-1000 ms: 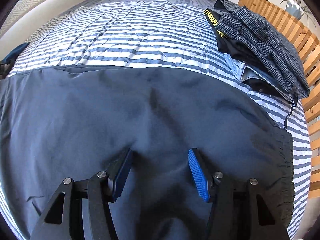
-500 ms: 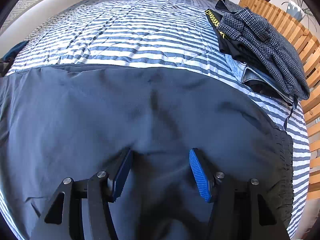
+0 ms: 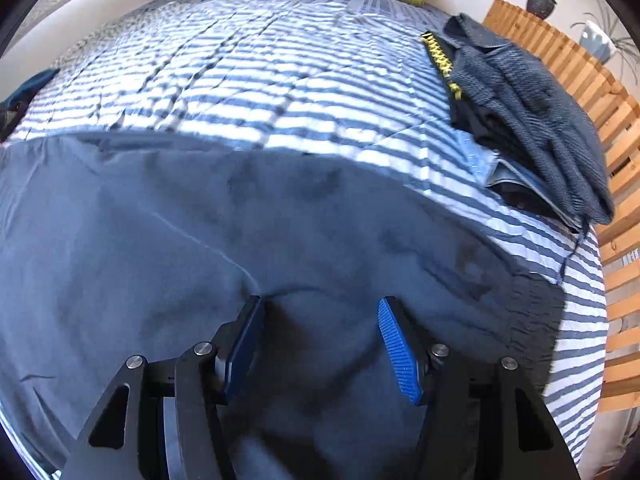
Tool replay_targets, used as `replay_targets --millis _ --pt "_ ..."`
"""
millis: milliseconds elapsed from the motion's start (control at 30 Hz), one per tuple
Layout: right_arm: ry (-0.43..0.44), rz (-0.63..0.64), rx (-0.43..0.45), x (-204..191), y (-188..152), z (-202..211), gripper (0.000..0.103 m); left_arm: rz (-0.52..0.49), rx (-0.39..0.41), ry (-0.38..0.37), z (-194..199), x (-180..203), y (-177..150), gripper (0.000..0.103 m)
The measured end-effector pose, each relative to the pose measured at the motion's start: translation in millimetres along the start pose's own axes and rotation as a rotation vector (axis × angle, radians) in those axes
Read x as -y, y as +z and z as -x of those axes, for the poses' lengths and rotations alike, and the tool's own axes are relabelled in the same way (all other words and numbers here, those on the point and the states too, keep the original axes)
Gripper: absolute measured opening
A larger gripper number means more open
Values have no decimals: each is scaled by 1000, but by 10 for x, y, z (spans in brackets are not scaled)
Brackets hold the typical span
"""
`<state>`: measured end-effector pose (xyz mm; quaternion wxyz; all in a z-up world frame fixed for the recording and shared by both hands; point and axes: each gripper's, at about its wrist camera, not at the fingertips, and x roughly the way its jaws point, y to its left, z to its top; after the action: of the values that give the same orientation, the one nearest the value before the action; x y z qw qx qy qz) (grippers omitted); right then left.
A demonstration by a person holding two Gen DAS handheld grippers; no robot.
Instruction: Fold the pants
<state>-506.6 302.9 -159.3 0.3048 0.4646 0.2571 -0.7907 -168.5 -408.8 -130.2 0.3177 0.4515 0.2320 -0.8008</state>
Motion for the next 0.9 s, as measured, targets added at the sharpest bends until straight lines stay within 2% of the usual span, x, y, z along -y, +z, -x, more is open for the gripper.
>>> replay_targets --millis 167,267,333,433,500,600,667,700,767,833,900 --pt "1 -220 72 802 -265 525 55 29 1 -32 -45 -88 -42 18" --pt "-28 -306 49 1162 -478 606 55 32 8 -28 -45 -89 -65 18" --pt "-23 -326 19 1293 -543 515 55 32 7 -26 -40 -77 -78 18" --pt "33 -330 -36 1290 -562 305 55 21 5 -18 -27 -47 -98 18" --pt "30 -345 -48 1273 -529 191 55 3 4 -1 -31 -16 -94 17" --pt "-120 -296 -82 1185 -442 5 54 5 9 -8 -1 -34 -80 16" --pt "-175 -257 -82 1117 -384 47 54 15 14 -18 18 -71 -70 15" --pt "-220 -241 -65 1071 -358 122 54 22 16 -28 28 -91 -67 15" --pt "-313 -205 23 928 -328 416 54 32 26 -45 60 -123 -56 14" --pt "-280 -180 96 729 -282 684 56 40 30 -60 76 -140 -48 14" --pt "-189 -114 127 417 -161 827 56 46 31 -66 72 -146 -48 14"
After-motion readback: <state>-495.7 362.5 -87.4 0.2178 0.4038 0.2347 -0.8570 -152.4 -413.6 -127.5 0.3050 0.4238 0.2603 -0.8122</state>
